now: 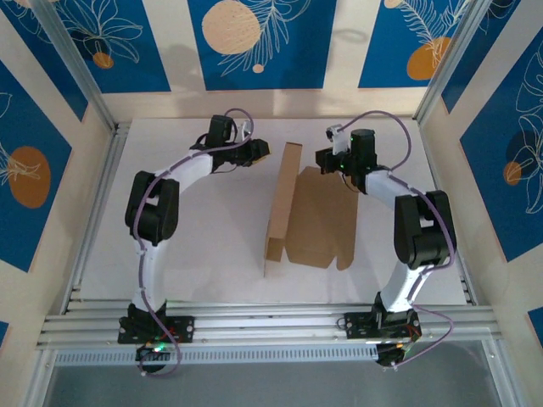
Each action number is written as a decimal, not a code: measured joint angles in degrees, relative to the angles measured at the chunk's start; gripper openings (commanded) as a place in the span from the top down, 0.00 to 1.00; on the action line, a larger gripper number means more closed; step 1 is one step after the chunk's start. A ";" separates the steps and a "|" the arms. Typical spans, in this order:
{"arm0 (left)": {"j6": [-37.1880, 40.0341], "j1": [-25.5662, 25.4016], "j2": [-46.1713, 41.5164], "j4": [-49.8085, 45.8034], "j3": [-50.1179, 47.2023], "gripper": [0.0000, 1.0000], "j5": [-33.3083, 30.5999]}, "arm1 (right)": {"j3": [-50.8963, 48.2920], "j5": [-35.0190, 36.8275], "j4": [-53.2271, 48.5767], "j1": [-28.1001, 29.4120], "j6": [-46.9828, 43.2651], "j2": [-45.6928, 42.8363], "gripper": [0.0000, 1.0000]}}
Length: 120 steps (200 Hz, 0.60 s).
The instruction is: Fold the paper box
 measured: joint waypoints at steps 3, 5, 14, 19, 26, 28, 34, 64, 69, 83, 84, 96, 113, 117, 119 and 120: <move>0.09 0.00 0.00 -0.33 0.13 0.61 -0.09 | -0.76 0.22 0.02 0.33 1.53 -0.48 1.00; 0.22 0.00 0.00 -0.48 0.20 0.61 -0.15 | -1.31 0.17 -0.04 0.57 2.38 -0.81 1.00; 0.50 -0.15 0.00 -1.40 0.20 0.62 -0.28 | -2.69 0.15 -1.18 1.22 6.78 -1.46 1.00; 0.76 -0.28 0.00 -2.03 0.20 0.62 -0.42 | -3.19 -0.17 -2.10 1.68 9.22 -1.53 1.00; 0.98 -0.61 0.02 -2.80 0.20 0.62 -0.59 | -3.72 -0.79 -3.08 2.14 12.31 -1.44 1.00; 1.05 -0.70 0.04 -2.93 0.20 0.62 -0.59 | -4.00 -1.07 -3.28 2.29 13.38 -1.42 1.00; 1.07 -0.90 0.09 -3.39 0.20 0.62 -0.61 | -4.76 -1.60 -3.50 2.56 15.91 -1.40 1.00; 1.03 -2.47 2.01 -4.83 2.38 0.62 -0.57 | -8.22 -3.76 -3.06 5.51 30.77 -0.09 1.00; 1.01 -2.84 2.56 -4.87 3.02 0.62 -0.55 | -8.22 -4.72 -2.27 6.49 33.59 0.92 1.00; 0.98 -3.74 3.93 -5.18 4.39 0.62 -0.46 | -7.63 -7.32 0.92 9.66 40.48 4.46 1.00; 0.98 -3.82 4.04 -5.18 4.52 0.62 -0.44 | -7.54 -7.50 1.22 9.94 40.98 4.81 1.00; 0.98 -4.33 4.72 -5.62 5.38 0.62 -0.28 | -6.62 -9.05 3.78 12.90 45.86 8.15 1.00; 1.05 -4.46 4.96 -6.60 6.23 0.62 -0.09 | -5.03 -9.88 6.49 15.87 50.84 11.17 1.00; 1.16 -4.48 4.96 -6.84 6.36 0.62 -0.11 | -4.61 -10.16 7.02 16.44 51.84 11.63 1.00; 1.29 -4.48 4.96 -7.06 6.51 0.62 -0.11 | -4.35 -10.32 7.28 16.72 52.33 11.89 1.00; 1.29 -4.50 4.96 -7.13 6.56 0.62 -0.09 | -4.15 -10.40 7.54 16.92 52.70 12.02 1.00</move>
